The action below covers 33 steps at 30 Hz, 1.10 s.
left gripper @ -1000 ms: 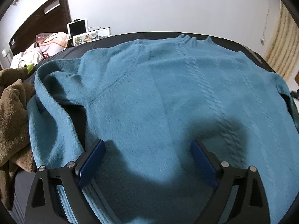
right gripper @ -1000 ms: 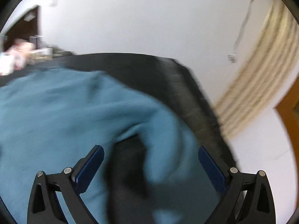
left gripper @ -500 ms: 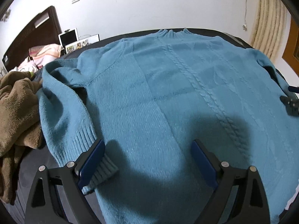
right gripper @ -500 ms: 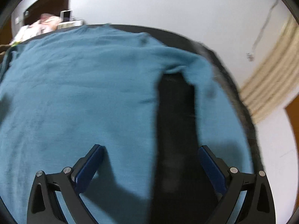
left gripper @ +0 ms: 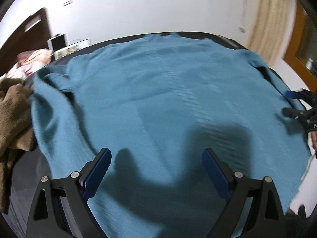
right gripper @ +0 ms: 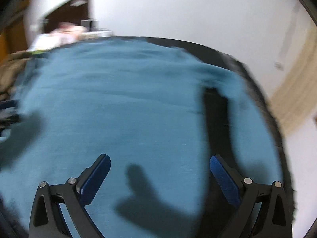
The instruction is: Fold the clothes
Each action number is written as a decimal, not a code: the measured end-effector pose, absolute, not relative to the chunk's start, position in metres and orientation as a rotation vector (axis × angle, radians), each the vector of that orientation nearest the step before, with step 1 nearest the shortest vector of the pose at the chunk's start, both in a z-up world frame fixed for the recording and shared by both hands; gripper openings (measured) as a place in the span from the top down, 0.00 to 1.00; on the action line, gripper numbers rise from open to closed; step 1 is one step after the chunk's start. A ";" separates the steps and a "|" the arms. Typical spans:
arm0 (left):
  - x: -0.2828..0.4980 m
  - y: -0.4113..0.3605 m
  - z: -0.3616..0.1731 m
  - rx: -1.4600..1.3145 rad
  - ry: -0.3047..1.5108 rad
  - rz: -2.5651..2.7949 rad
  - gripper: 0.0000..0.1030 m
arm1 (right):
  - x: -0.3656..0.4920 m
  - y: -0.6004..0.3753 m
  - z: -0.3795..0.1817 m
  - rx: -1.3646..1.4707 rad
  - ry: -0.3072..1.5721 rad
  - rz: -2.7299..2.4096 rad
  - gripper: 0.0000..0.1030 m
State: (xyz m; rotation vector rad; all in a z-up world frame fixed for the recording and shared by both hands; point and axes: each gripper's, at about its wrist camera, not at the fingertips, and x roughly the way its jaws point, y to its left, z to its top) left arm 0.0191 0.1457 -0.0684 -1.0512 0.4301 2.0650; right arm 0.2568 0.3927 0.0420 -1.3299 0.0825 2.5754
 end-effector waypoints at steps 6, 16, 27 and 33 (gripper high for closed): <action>0.048 0.152 -0.075 -1.032 0.500 1.950 0.08 | 0.250 0.347 0.019 -1.518 0.095 2.683 0.01; 0.073 0.130 -0.083 -1.010 0.554 1.931 0.08 | 0.297 0.335 0.011 -1.575 -0.015 2.674 0.01; 0.070 0.128 -0.076 -1.077 0.586 1.871 0.08 | 0.295 0.337 0.015 -1.759 -0.033 2.598 0.01; 0.038 0.149 -0.049 -1.095 0.513 1.893 0.08 | 0.265 0.359 0.048 -1.725 0.014 2.601 0.01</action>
